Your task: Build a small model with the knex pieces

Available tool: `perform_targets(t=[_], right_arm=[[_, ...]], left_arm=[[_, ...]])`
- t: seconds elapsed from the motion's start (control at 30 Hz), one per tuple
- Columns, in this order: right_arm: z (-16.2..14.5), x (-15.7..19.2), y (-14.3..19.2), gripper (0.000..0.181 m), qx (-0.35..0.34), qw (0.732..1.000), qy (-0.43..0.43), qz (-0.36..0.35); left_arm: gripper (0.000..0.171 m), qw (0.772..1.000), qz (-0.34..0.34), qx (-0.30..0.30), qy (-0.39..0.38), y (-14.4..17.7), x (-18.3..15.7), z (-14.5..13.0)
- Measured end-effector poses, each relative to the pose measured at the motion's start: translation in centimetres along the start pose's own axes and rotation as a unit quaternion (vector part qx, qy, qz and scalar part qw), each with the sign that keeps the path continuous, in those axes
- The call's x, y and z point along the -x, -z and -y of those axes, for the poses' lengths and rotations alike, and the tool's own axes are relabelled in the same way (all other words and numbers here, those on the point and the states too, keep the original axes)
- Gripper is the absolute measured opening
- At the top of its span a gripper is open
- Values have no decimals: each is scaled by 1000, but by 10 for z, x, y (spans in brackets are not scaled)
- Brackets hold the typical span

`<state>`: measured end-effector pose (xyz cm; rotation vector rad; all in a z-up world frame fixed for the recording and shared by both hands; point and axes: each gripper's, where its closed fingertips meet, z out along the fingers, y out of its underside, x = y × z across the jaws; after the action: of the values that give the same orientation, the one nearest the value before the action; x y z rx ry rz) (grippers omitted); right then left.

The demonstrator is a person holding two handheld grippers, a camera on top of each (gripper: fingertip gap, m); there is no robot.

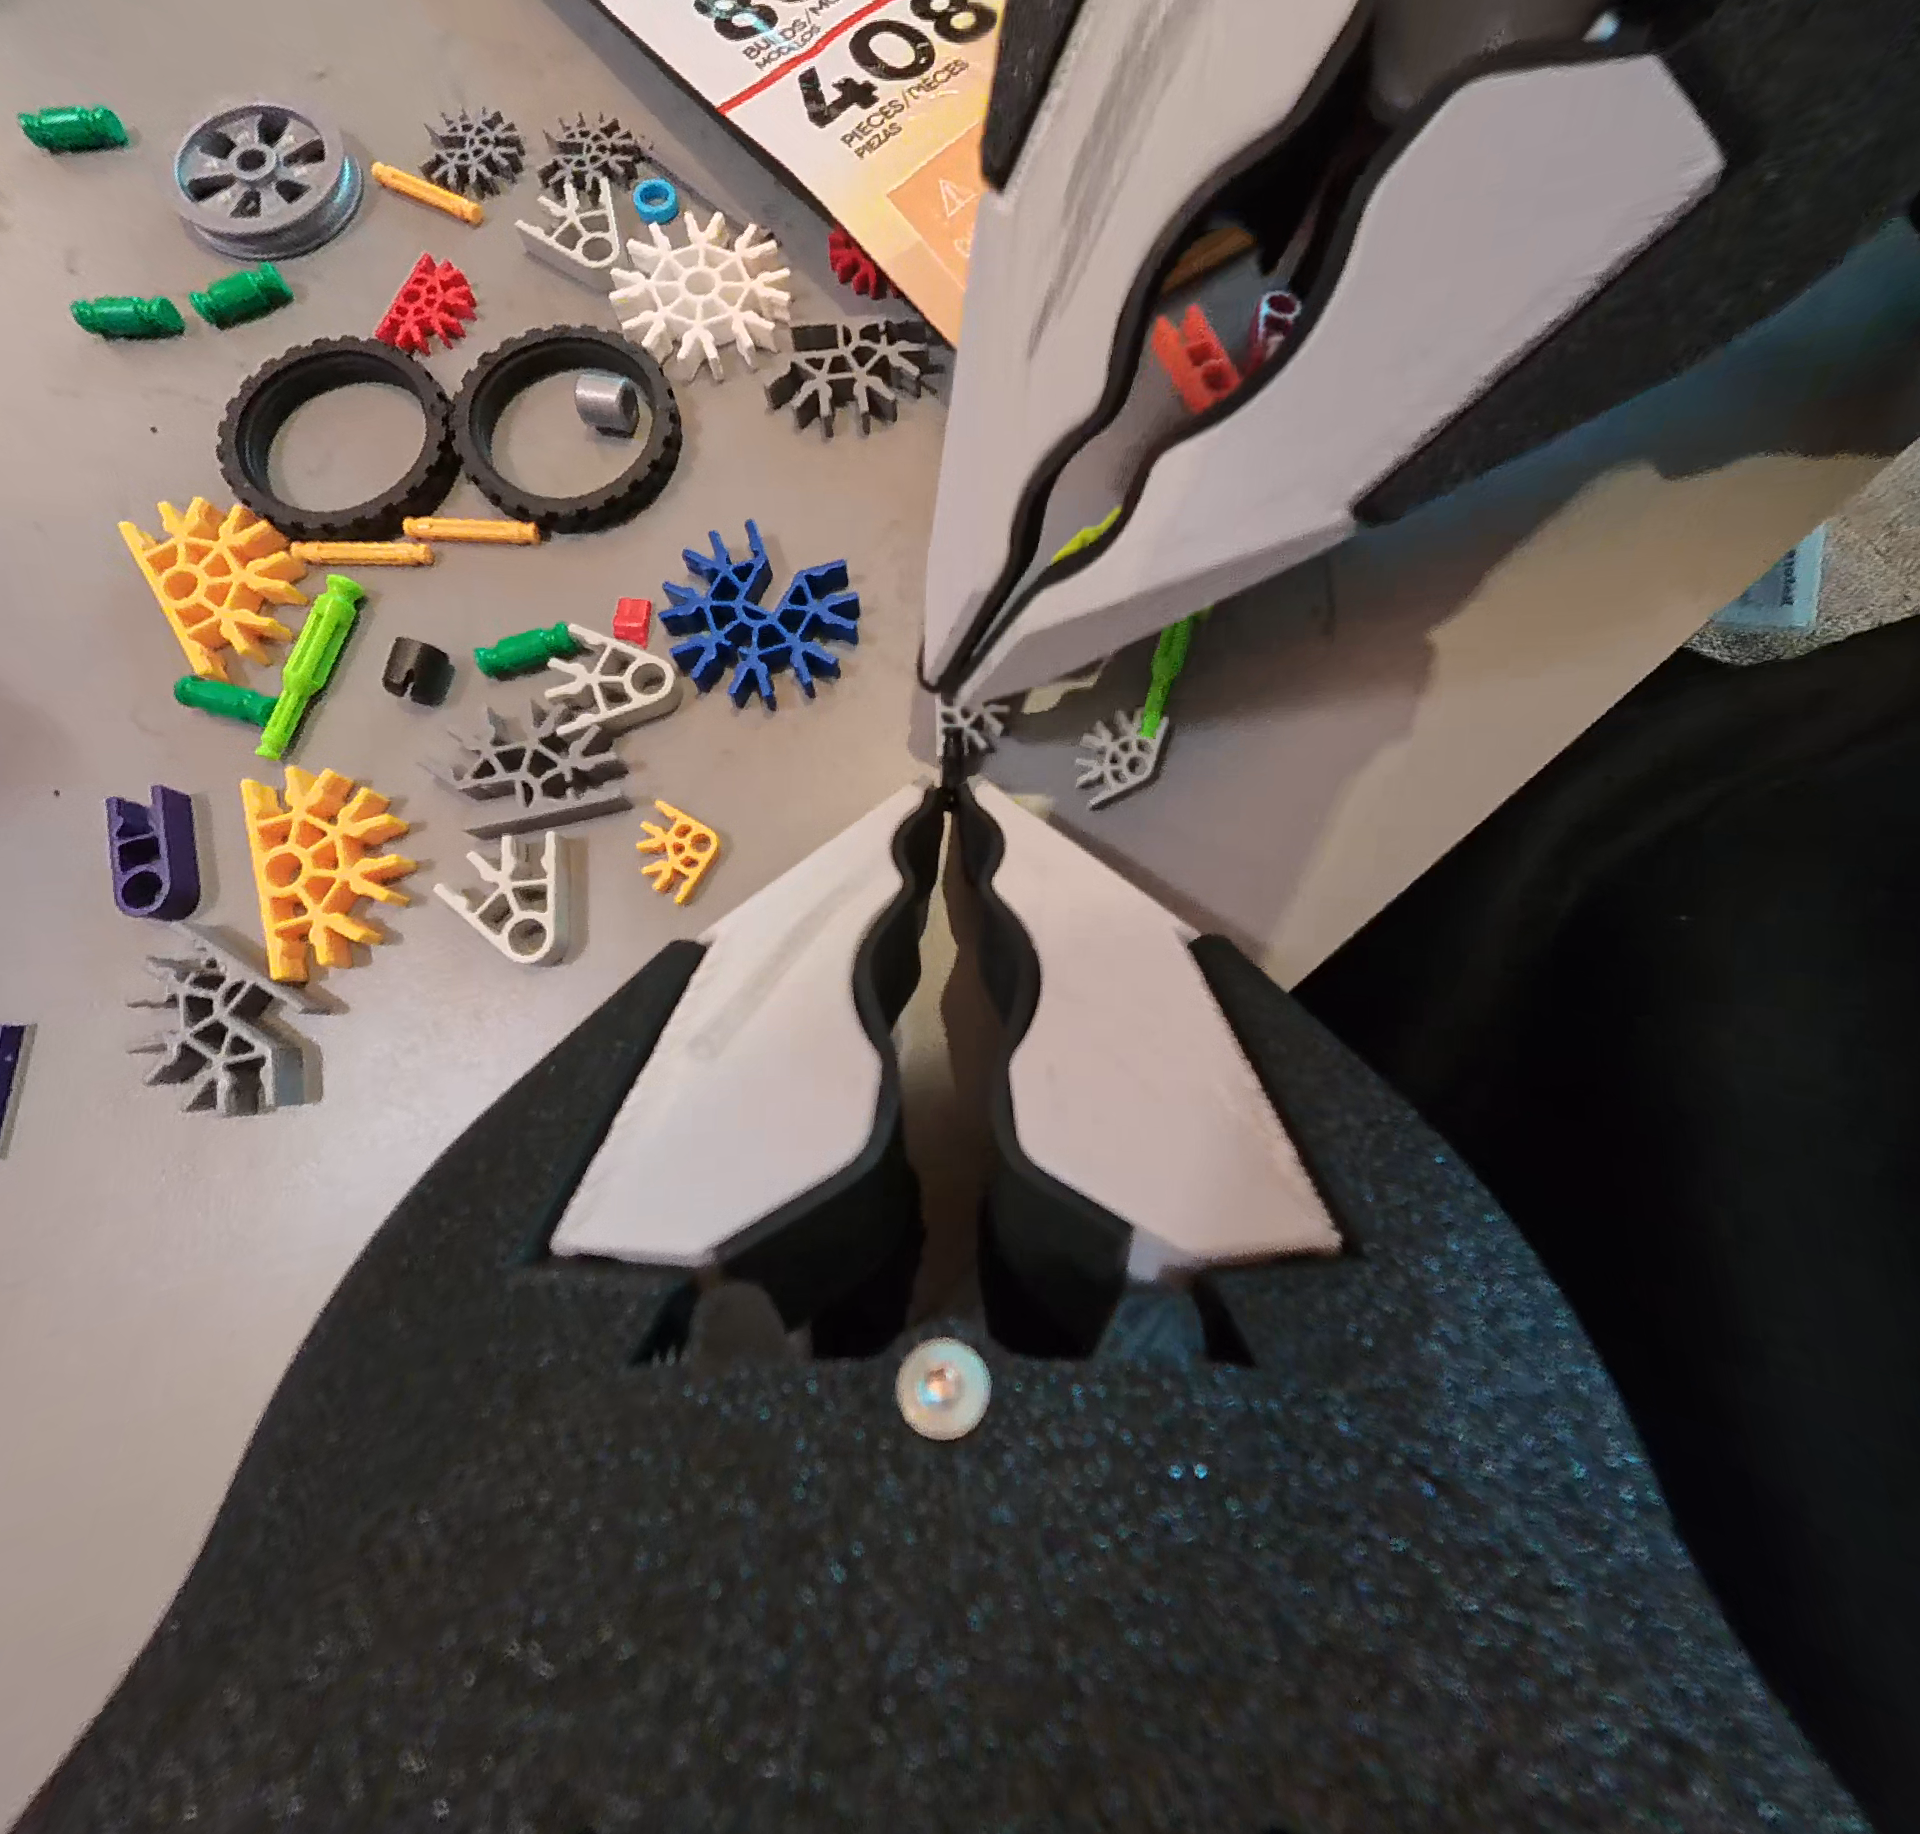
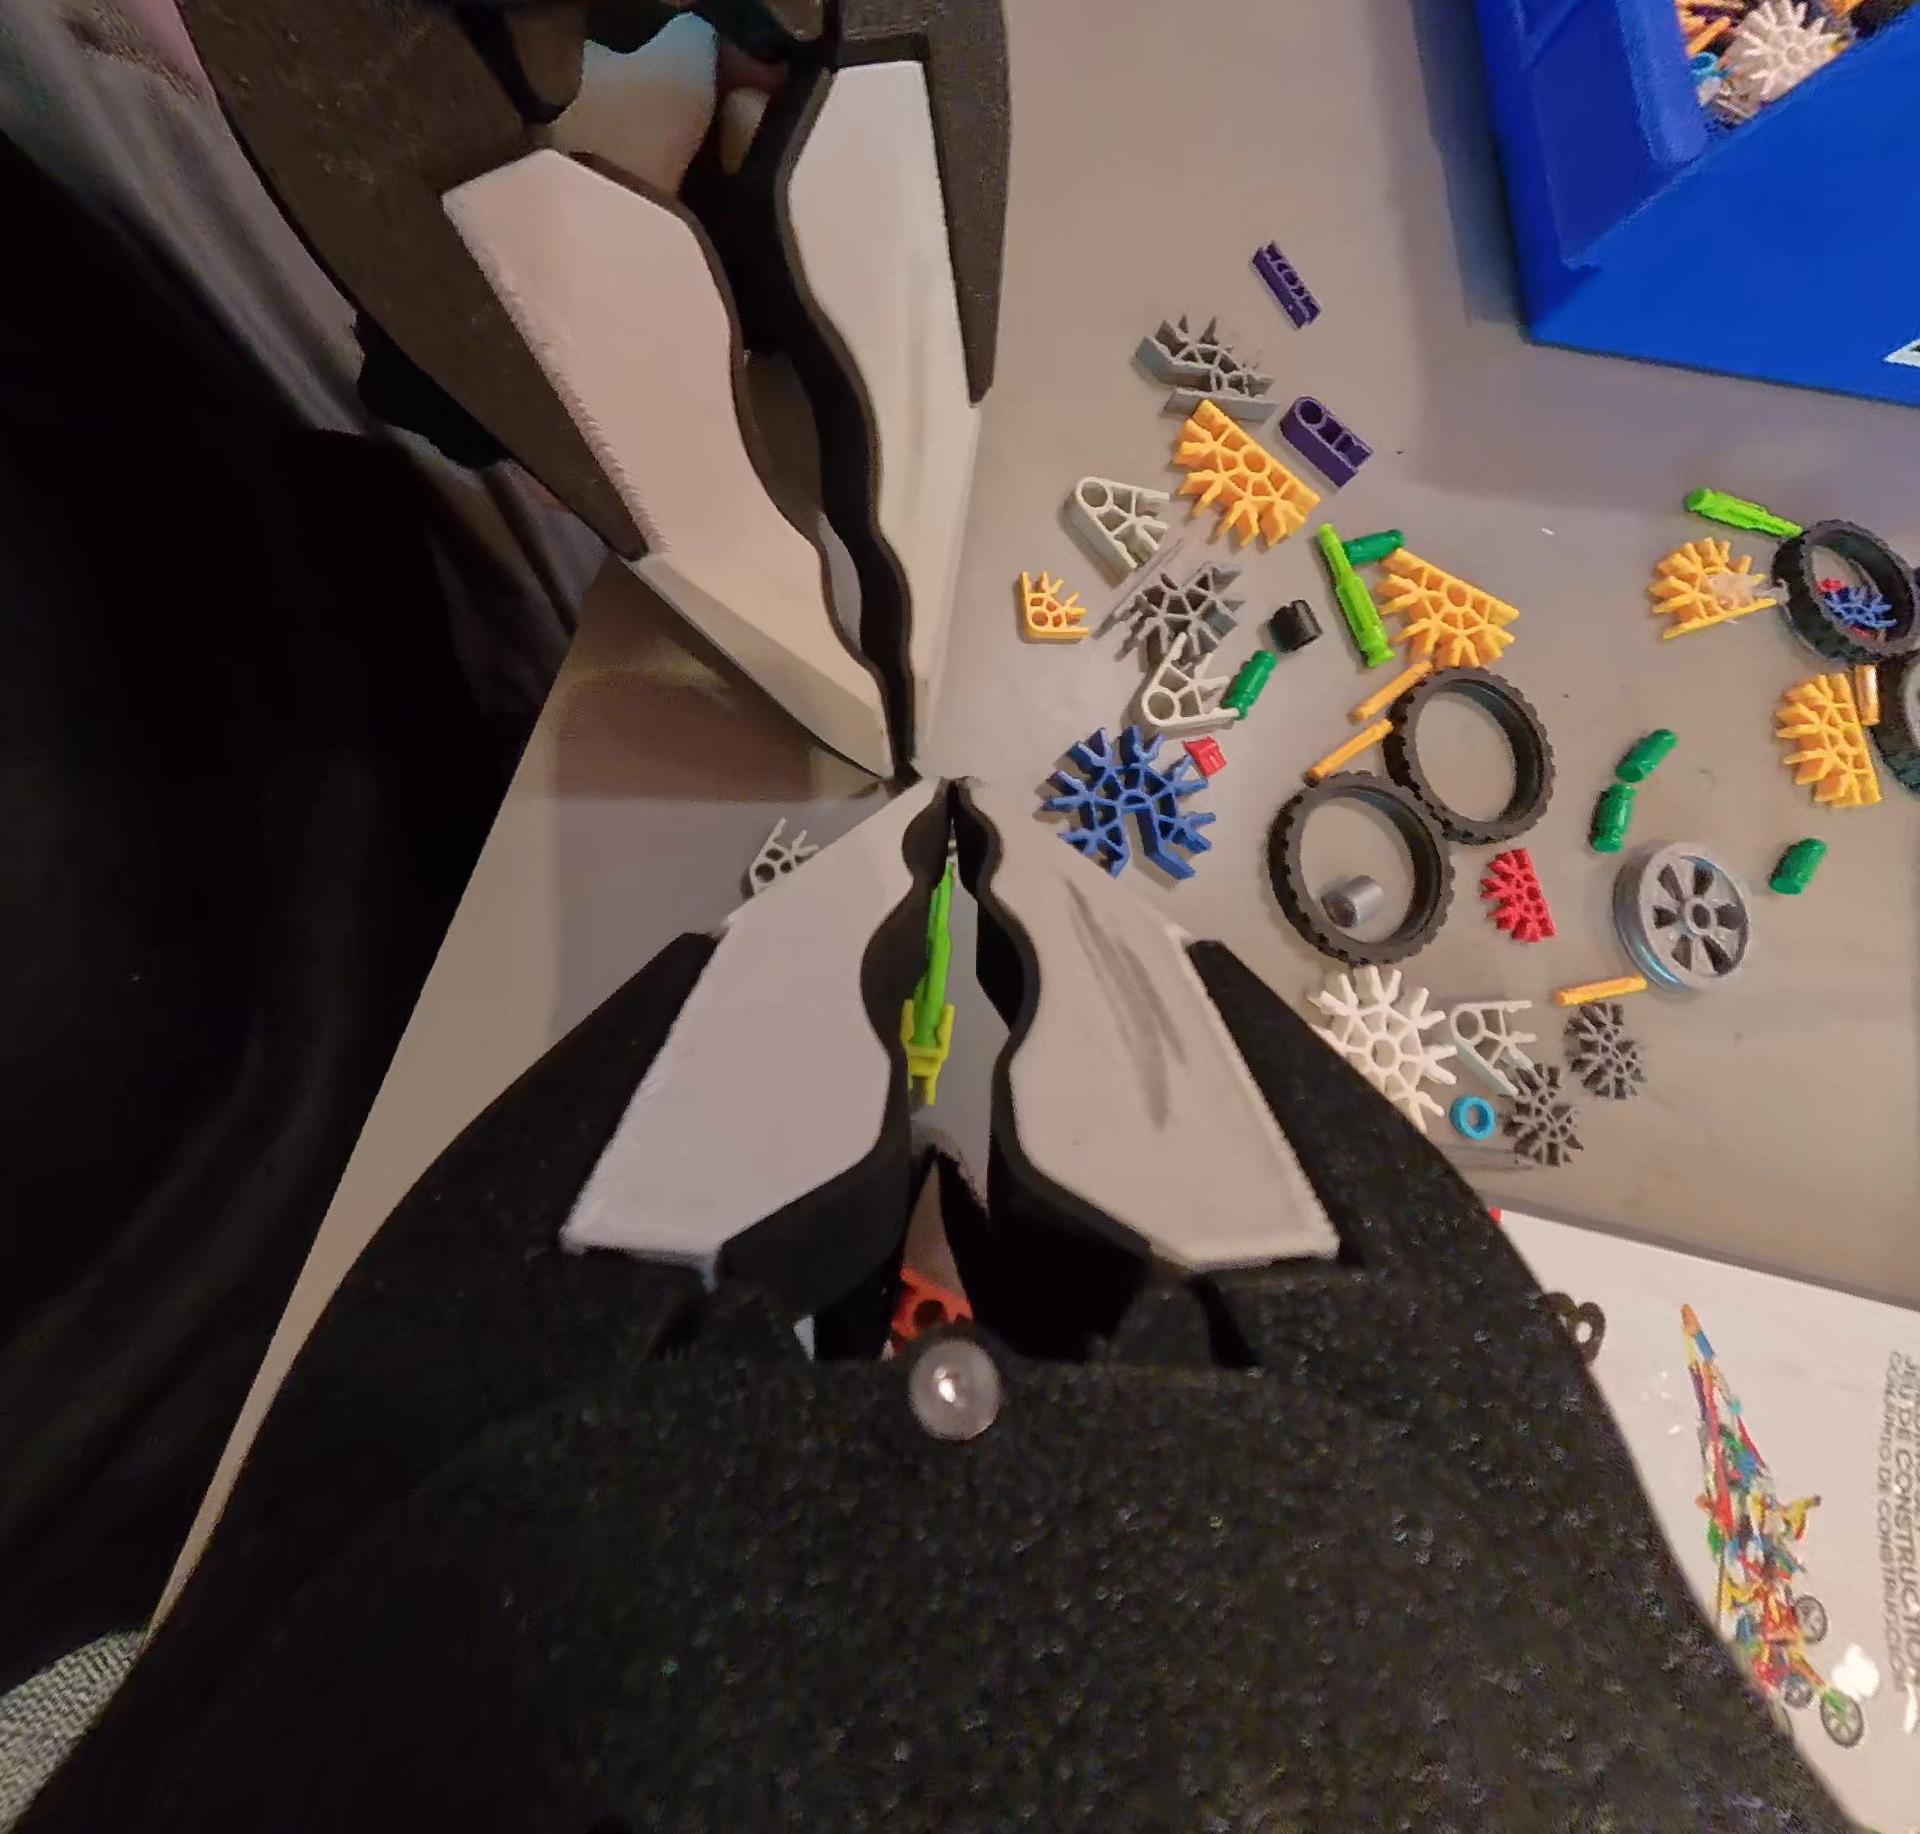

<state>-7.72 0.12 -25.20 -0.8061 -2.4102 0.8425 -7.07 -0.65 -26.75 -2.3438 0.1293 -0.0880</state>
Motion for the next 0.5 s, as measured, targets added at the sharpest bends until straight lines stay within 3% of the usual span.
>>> perform_targets(t=[0.5], right_arm=[[-8,4,-10,0,42,999,15,0]], left_arm=[[0,1000,4,5,-8,0,1,0]])
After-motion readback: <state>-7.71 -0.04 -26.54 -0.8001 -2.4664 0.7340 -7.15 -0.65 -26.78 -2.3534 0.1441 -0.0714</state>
